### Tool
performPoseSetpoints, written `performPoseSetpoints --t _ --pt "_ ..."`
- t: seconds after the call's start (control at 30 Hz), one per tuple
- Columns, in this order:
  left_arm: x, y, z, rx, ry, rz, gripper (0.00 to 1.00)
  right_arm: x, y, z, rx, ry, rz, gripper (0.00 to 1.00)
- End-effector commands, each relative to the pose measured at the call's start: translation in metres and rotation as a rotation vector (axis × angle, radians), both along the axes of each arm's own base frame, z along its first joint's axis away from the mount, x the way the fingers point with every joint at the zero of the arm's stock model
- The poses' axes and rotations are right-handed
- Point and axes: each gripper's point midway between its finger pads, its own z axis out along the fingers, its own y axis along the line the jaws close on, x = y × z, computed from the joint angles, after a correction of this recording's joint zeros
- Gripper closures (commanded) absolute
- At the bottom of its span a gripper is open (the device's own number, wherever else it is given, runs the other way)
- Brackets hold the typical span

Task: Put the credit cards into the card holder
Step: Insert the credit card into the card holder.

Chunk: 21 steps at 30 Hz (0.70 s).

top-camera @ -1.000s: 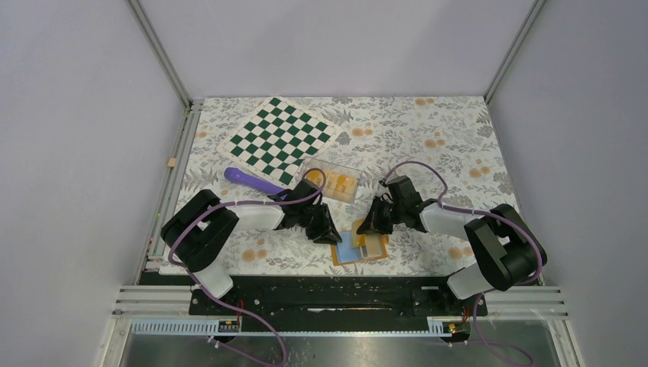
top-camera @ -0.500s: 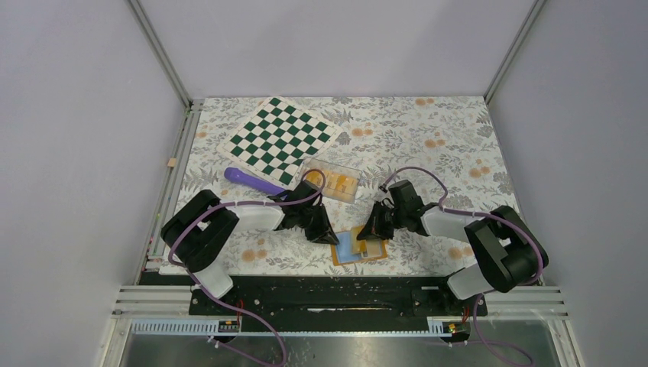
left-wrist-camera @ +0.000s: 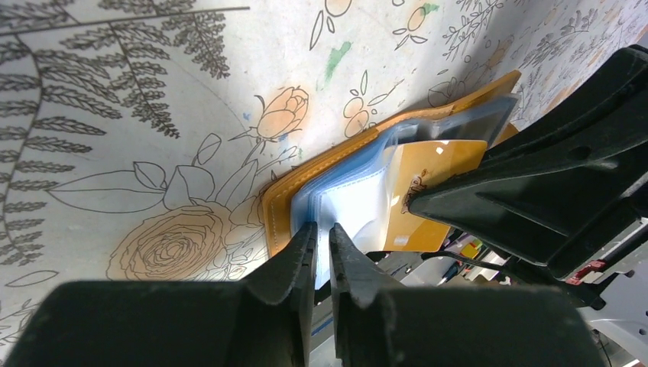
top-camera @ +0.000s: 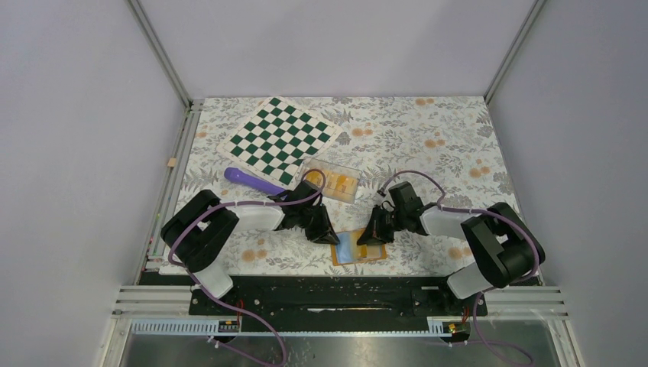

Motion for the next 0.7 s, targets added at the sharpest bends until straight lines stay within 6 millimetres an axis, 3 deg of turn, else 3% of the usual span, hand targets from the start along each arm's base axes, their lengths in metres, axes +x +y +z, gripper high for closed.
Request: performPoseSetpoints --t 0.0,0.27,0.43,0.5,0.67 --pt "-0.007 0.015 -0.024 0.104 0.013 -0.003 0.86 -0.016 -0.003 -0.018 -0.03 0.081 0.039 1.0" --pt "-0.003 0.018 -0.012 0.147 -0.018 -0.036 0.82 -0.005 0.01 -0.015 0.019 0.073 0.03 1.0" --pt "0.001 0.031 0.001 0.228 -0.064 -0.063 0.79 -0.002 0.007 -0.008 -0.008 0.04 0.027 1.0" --pt "0.002 0.034 0.006 0.244 -0.079 -0.069 0.77 -0.003 0.005 -0.007 -0.021 0.041 0.036 0.93" --pt "-0.001 0.038 0.013 0.245 -0.095 -0.085 0.76 -0.008 -0.001 -0.014 -0.053 0.051 0.05 0.87"
